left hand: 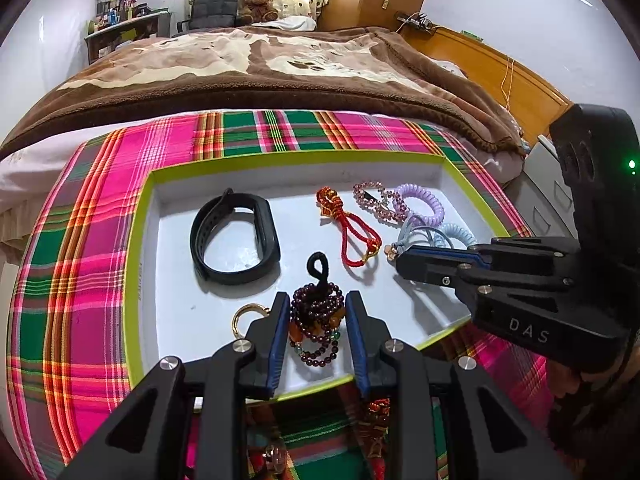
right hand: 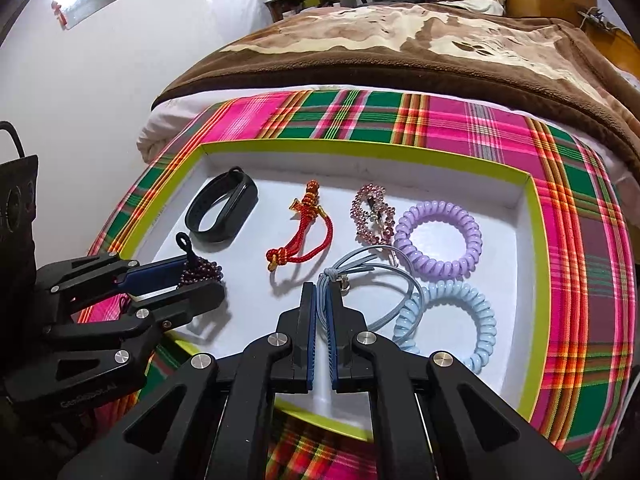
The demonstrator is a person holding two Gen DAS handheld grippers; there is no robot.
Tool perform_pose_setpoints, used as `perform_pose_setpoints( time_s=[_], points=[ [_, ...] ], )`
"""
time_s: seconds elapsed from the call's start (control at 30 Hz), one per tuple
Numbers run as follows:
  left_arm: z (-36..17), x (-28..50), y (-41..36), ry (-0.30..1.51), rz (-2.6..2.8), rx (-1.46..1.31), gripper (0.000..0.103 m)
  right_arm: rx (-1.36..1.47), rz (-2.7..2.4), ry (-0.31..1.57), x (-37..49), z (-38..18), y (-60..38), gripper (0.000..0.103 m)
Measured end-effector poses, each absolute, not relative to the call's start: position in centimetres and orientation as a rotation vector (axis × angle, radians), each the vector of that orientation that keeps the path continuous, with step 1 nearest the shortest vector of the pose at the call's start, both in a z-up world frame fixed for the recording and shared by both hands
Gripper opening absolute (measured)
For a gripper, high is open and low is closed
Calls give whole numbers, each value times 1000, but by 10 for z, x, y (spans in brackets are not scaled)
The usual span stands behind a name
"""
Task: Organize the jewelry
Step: 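Carry the grey cord and beaded bracelet into the box and open both grippers, then grasp the red tassel with gold charm with the right gripper while the left gripper approaches the black cord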
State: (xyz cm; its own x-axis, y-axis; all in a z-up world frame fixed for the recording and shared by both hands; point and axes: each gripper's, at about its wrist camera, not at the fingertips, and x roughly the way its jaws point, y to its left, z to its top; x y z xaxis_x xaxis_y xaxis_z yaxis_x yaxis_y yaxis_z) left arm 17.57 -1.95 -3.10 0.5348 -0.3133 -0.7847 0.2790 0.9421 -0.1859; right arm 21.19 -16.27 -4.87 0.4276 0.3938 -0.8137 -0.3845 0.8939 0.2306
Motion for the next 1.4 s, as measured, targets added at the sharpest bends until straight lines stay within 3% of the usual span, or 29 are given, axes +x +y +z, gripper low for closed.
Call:
perform_pose_setpoints(
  time_s=[0.6, 0.73, 1.4],
  points=[
    [-34, 178, -19, 953, -350, -48, 37, -32, 432, 995, 211, -45, -163, 17],
    [-30, 175, -19, 948, -348, -45, 41, -25, 428, 989, 209, -42, -163, 45],
    [3, 138, -5, 866, -312, -51, 48, 13, 408, 920, 178, -16, -168, 45]
  ],
)
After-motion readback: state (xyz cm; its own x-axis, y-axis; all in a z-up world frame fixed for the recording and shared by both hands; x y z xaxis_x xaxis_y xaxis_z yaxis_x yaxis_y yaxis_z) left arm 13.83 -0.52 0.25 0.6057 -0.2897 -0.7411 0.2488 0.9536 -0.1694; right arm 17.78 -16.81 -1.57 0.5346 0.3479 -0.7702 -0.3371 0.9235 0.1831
